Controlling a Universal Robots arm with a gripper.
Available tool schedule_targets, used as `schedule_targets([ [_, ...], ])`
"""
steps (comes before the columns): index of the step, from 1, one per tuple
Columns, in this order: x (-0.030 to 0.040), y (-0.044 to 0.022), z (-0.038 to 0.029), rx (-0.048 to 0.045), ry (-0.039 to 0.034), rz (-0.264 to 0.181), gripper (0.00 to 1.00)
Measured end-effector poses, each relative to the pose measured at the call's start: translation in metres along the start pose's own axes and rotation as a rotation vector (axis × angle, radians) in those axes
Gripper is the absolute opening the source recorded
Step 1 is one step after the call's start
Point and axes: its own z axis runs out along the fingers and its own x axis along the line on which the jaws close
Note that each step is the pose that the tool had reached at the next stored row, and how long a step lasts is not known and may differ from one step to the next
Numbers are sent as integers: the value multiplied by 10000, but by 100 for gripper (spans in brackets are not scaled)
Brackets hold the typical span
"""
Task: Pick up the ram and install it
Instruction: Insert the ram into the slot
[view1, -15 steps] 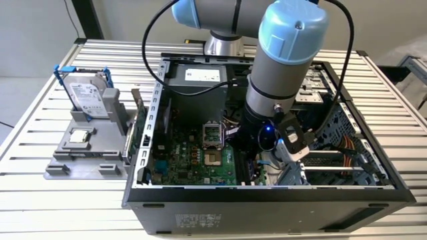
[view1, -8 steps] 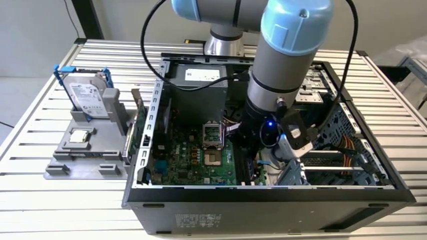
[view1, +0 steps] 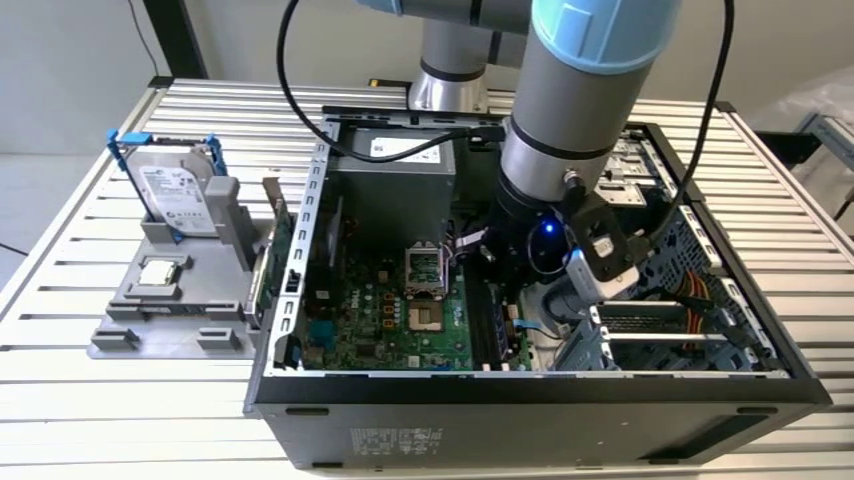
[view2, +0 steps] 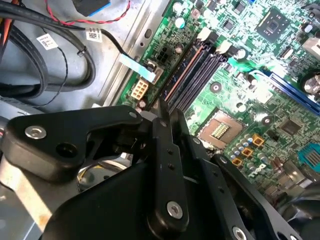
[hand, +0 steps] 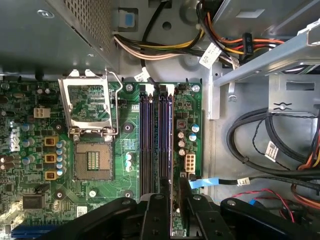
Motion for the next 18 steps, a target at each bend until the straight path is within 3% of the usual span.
schedule_targets([
  [1, 0, 0, -1, 1, 0, 0, 0],
  [18, 0, 0, -16, 4, 1, -8, 0],
])
